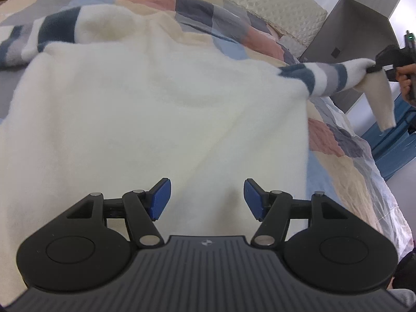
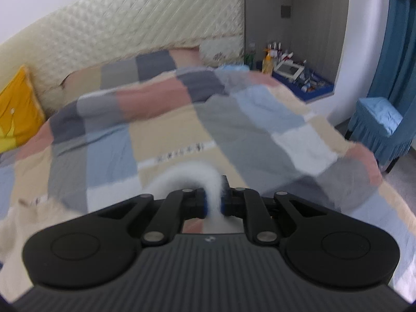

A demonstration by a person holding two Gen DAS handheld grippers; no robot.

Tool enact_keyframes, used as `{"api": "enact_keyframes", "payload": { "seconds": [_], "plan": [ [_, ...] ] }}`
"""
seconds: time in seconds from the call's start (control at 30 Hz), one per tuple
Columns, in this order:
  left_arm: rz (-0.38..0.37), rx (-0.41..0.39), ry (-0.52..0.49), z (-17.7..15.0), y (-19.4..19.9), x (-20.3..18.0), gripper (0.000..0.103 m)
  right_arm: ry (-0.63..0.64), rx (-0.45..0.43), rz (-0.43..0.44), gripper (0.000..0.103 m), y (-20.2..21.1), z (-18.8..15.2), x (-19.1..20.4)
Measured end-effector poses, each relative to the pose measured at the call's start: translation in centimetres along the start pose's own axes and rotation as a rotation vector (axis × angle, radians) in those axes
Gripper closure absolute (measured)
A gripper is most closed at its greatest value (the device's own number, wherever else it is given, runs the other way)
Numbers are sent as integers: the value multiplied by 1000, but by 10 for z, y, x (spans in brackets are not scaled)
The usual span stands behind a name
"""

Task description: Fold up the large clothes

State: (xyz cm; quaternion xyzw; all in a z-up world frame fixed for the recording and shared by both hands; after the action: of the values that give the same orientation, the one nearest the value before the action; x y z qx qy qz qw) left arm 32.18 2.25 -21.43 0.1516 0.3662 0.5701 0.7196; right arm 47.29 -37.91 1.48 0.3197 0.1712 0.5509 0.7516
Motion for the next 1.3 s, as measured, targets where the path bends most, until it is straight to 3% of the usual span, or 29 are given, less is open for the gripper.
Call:
{"api": "enact_keyframes", "payload": {
  "seconds": [0.1,0.23,0.37,0.47,0.57,0.63,0.77,0.97,1.07,1.3],
  "plan": [
    [-13,12,6,2,-6,0,35,15,-1,-42,92,-31,-8,-8],
    [-26,26,16,3,-12,2,35,4,56,-78,92,-79,-46,-34],
    [-28,44,17,0,-19,3,35,-45,131,-82,91,-116,-89,-62],
    [-24,56,12,-1,-23,3,35,-97,196,-34,89,-133,-118,-79],
    [-25,57,11,-1,-24,2,35,-144,174,35,83,-128,-130,-89],
    [-27,56,17,1,-26,0,35,-155,177,50,61,-121,-134,-99],
    [-30,51,31,-1,-26,-1,35,-231,157,92,47,-96,-138,-126],
    [-24,45,38,-4,-21,-3,35,-364,128,156,45,-64,-159,-165],
    [-27,43,44,-5,-20,-4,35,-392,168,184,43,-59,-177,-173],
    [-15,43,33,-7,-22,-3,35,-235,250,96,45,-75,-220,-161]
  ]
}}
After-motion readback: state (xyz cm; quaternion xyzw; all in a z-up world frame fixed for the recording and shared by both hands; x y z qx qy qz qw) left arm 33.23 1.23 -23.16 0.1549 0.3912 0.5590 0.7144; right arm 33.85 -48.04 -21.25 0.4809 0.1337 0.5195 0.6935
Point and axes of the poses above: each gripper's, at about its wrist camera, not at the fingertips, and y roughly against the way its jaws point, x to its left, z to its top, the point moved 5 cm from there along -y, roughly the way its jaws point, and after that the axes turned 3 degrees about -y, right-handed, at the moved point
